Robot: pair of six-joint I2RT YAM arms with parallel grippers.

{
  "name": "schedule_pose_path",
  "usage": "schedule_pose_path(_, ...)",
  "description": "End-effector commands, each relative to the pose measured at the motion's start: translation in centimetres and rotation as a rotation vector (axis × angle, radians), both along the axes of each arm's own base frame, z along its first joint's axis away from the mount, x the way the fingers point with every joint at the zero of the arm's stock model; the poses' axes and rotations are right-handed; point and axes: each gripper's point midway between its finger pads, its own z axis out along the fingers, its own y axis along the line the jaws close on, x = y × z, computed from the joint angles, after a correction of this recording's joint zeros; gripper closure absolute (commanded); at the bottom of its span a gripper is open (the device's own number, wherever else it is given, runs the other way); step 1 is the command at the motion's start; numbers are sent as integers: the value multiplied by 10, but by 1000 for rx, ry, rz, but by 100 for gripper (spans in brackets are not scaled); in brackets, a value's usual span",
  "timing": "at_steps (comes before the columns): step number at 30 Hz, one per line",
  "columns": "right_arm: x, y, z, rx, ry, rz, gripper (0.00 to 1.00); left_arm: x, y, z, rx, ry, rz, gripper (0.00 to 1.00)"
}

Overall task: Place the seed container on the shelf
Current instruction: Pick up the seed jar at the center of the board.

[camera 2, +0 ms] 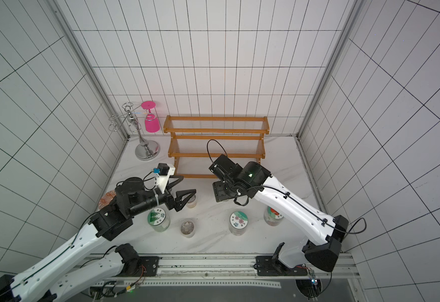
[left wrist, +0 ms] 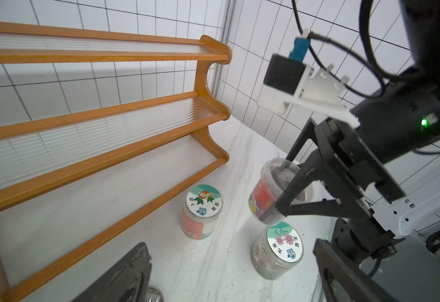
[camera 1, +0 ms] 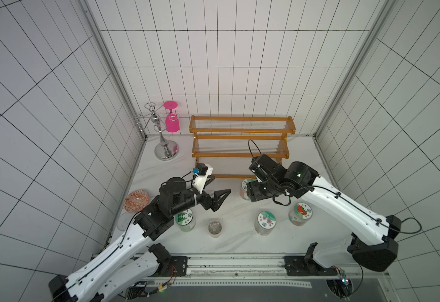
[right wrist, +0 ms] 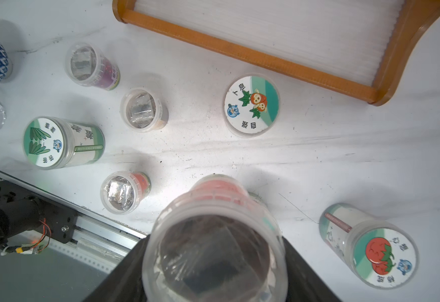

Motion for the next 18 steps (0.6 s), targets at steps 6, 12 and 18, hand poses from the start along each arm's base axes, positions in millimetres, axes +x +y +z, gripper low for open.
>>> schedule_pose_path(6, -12, -26, 35, -39, 31, 87, 43, 2, -46, 23, -81, -191, -175, 2)
schedule_pose_path(12, -17, -16, 43, -8, 56, 143, 44, -11, -82, 7, -54, -226, -334, 2)
schedule_pose_path(18, -21, -8, 48, 22, 72, 185, 44, -21, -106, 5, -75, -240, -428, 2)
